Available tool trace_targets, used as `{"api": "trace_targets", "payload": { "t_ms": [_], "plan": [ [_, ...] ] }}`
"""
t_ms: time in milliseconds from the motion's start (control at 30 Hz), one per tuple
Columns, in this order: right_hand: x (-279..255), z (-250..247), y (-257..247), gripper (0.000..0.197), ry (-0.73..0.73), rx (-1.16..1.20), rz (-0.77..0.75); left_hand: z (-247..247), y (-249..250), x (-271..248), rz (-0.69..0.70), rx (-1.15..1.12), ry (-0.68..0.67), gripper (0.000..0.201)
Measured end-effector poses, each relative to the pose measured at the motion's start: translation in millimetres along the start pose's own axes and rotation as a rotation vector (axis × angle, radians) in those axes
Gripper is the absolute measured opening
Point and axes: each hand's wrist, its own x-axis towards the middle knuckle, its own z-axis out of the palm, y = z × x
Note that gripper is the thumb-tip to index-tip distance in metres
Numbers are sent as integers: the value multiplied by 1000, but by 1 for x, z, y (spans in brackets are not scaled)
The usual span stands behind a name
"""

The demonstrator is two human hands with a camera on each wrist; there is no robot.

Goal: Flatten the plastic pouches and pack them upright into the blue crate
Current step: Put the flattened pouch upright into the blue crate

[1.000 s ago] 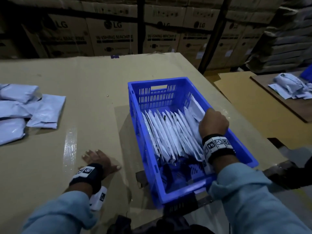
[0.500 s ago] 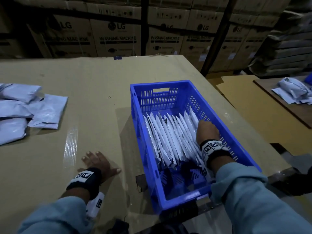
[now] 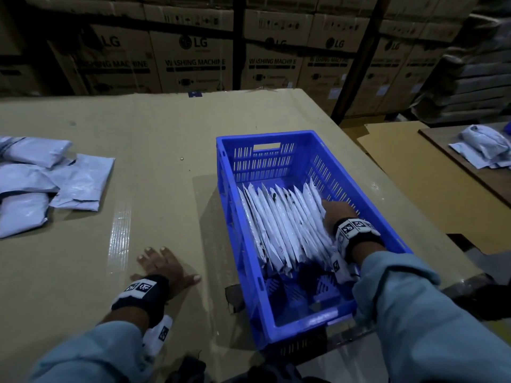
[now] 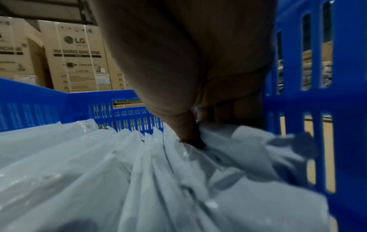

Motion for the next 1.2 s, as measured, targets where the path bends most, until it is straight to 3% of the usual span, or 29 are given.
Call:
{"api": "trace_targets", "payload": {
  "t_ms": [133, 400, 733, 1200],
  "plan": [
    [6, 1, 1, 78, -96, 113, 14, 0, -1, 2, 3, 6, 1, 139],
    [8, 9, 13, 59, -75, 438, -38, 2, 0, 4, -2, 17, 5, 138],
    [6, 21, -1, 73, -76, 383, -55, 0, 1, 1, -3, 7, -2, 138],
    [-4, 25, -22, 73, 35, 327, -116, 3, 1, 5, 5, 7, -7, 138]
  ]
}}
